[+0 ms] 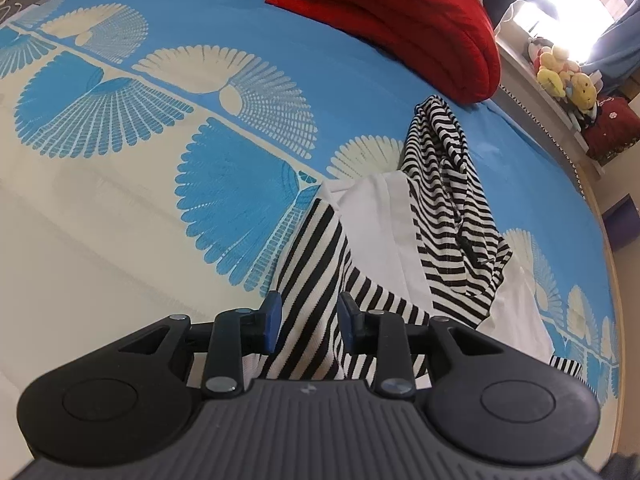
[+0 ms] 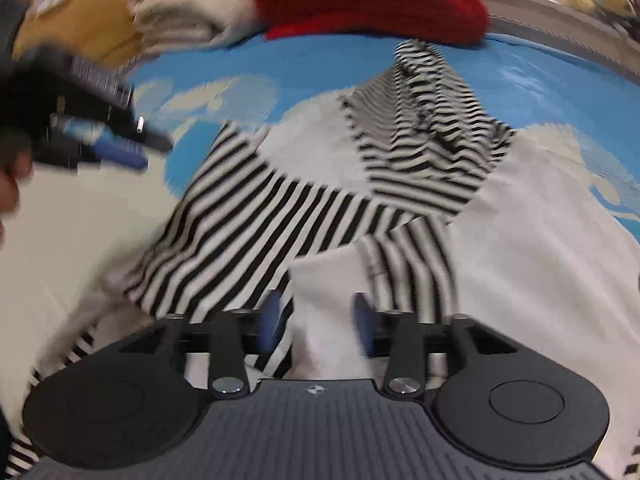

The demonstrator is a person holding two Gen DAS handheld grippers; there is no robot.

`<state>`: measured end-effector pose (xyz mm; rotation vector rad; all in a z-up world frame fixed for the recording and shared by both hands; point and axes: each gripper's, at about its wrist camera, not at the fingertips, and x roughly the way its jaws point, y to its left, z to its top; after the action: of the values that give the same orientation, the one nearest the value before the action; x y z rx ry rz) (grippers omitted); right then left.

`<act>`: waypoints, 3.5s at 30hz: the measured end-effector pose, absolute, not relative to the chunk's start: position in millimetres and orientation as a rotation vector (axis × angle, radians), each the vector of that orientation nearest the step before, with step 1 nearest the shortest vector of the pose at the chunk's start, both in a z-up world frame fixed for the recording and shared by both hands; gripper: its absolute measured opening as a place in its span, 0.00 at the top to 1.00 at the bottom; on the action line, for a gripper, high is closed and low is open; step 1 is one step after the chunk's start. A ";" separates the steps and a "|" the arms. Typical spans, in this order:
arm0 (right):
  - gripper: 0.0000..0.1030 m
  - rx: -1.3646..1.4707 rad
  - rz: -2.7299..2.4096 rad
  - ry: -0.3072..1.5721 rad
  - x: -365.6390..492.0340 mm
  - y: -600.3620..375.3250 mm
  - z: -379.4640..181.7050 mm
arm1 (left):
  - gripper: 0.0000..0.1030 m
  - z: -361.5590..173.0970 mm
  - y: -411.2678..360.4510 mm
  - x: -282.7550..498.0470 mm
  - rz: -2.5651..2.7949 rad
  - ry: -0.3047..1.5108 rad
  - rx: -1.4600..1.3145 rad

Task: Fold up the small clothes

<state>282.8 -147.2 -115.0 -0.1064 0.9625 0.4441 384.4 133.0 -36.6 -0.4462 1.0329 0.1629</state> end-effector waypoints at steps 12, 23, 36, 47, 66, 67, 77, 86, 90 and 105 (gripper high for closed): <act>0.94 -0.065 0.356 0.854 288.5 -168.4 -75.2 | 0.67 -29.4 142.8 387.9 0.167 1.018 -0.443; 0.95 0.525 -0.006 0.635 274.3 -363.1 -52.2 | 0.64 -42.1 125.3 391.7 0.138 1.059 -0.375; 0.56 0.571 -0.097 0.970 295.0 -378.4 -116.2 | 0.64 -86.9 103.0 398.0 0.111 1.171 -0.297; 1.00 0.350 -0.161 0.872 289.5 -368.8 -87.8 | 0.64 -93.0 99.8 403.7 0.119 1.160 -0.297; 0.72 0.439 -0.070 1.043 306.9 -364.8 -116.1 | 0.77 -72.7 81.1 412.8 0.112 1.146 -0.223; 0.71 0.436 -0.072 1.046 308.1 -365.5 -115.5 | 0.77 -67.9 75.4 409.1 0.067 1.153 -0.222; 0.67 0.518 -0.144 1.062 295.7 -386.1 -118.1 | 0.75 -101.7 38.4 361.8 -0.022 1.348 -0.019; 0.67 0.611 -0.303 0.837 271.6 -472.5 -88.2 | 0.60 -68.9 7.4 365.5 -0.111 1.207 -0.042; 0.67 0.651 -0.475 0.758 242.3 -541.0 -94.6 | 0.60 -72.8 5.1 372.5 -0.120 1.205 -0.072; 0.70 0.976 -0.660 0.553 211.7 -652.7 -156.4 | 0.60 -52.5 30.6 378.3 -0.107 1.144 -0.156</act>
<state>211.7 -652.7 -156.4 0.9762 0.5533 -0.6602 378.3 30.6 -52.5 -0.1557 1.1441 -0.1068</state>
